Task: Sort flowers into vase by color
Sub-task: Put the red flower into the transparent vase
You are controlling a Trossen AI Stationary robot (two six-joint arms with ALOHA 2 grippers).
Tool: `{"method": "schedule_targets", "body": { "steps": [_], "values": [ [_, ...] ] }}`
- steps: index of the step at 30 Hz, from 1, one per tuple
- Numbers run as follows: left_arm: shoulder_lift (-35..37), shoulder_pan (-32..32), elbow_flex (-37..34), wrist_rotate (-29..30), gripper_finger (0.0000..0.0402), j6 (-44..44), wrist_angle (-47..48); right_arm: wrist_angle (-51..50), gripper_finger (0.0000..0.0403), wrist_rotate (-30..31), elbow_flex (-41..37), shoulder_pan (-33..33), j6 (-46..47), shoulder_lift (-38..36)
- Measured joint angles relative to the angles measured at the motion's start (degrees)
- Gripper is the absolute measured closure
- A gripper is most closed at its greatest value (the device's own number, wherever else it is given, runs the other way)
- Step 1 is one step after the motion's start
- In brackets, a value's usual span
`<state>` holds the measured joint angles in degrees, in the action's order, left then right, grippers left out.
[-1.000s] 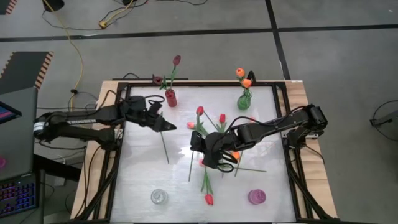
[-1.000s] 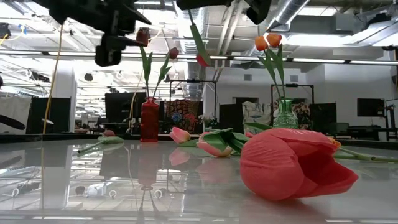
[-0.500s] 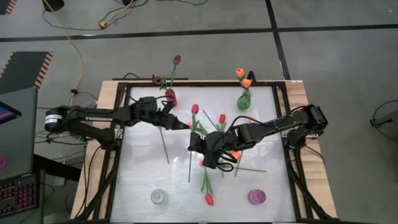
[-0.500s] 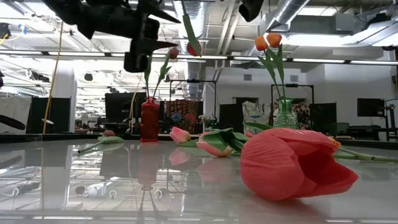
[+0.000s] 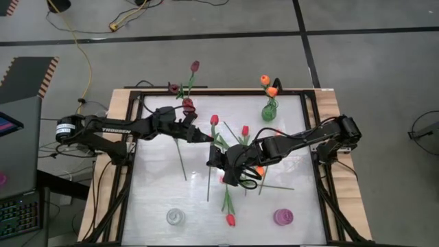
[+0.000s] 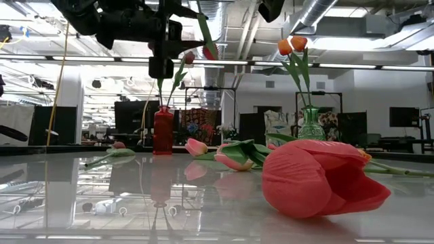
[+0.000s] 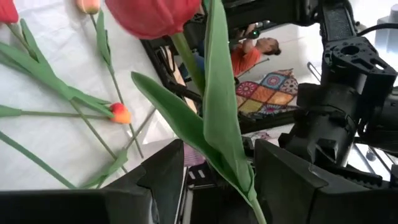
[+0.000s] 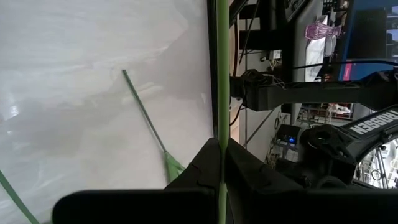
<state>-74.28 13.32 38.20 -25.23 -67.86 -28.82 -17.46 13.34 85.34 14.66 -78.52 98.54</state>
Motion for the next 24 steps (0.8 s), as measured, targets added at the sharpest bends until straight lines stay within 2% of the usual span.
{"method": "schedule_targets", "body": {
  "steps": [4, 16, 24],
  "values": [
    [0.0, 0.0, 0.0, 0.0, 0.0243, 0.8, -2.5, 0.0, 0.036, 0.0, 0.0, 0.0, 0.0, 0.0],
    [0.0, 0.0, 0.0, 0.4, 0.0356, 3.7, -2.2, 0.0, 0.036, 0.0, 0.0, 0.0, 0.0, 0.0],
    [0.0, 0.0, 0.0, 0.4, 0.0393, 5.2, -2.3, -0.2, 0.0358, 0.0, 0.0, 0.0, 1.0, 0.0]
  ]
}}
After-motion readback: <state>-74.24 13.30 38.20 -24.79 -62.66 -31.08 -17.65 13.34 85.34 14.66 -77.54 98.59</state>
